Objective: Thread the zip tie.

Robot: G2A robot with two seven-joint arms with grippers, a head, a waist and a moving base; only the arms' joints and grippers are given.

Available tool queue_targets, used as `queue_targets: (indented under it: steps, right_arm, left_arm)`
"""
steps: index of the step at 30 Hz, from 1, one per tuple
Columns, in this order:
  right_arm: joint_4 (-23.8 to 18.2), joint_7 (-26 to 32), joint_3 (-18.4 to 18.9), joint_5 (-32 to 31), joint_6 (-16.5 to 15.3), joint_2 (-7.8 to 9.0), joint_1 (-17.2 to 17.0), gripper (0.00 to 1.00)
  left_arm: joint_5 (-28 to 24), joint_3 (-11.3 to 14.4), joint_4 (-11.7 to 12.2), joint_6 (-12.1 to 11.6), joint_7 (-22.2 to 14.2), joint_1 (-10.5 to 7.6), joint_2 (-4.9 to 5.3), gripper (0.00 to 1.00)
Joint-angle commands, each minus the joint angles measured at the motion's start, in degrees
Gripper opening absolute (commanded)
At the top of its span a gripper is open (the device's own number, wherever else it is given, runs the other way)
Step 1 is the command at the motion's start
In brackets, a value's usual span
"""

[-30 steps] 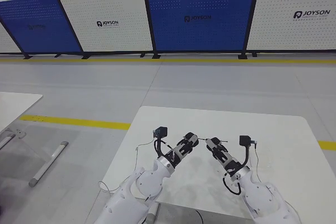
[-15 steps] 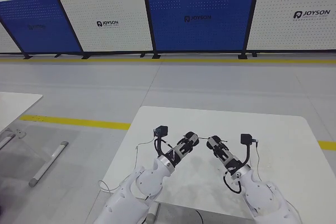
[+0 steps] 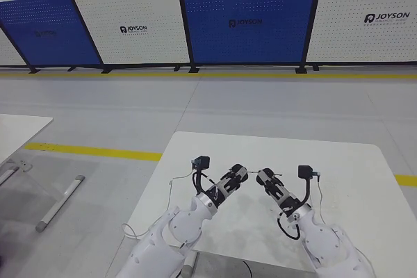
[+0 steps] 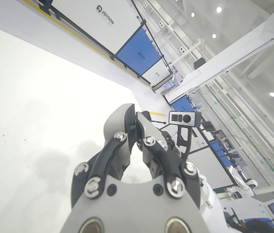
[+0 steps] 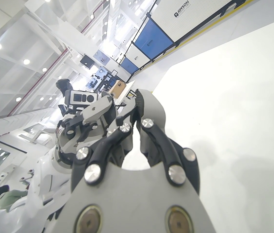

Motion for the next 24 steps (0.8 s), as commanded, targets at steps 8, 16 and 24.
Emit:
queue_targets:
  steps: [8,16,24]
  right_arm:
    - [-0.27,-0.88,0.48,-1.03,-0.33,-0.06,-0.37,0.00]
    - [-0.60,-1.42,0.40,-2.35,-0.33,-0.17,-0.72,0.00]
    - [-1.29,-1.42,0.63,-3.02,-0.53,-0.22,-0.97,0.00]
  left_arm:
    - [3.91,1.61,1.05,1.15,3.18,-0.51,-0.28,0.50]
    - [4.71,2.81,1.60,1.52,3.61,-1.01,-0.55,0.44]
    - [4.99,3.58,2.40,2.03,4.03,-1.94,-0.83,0.12]
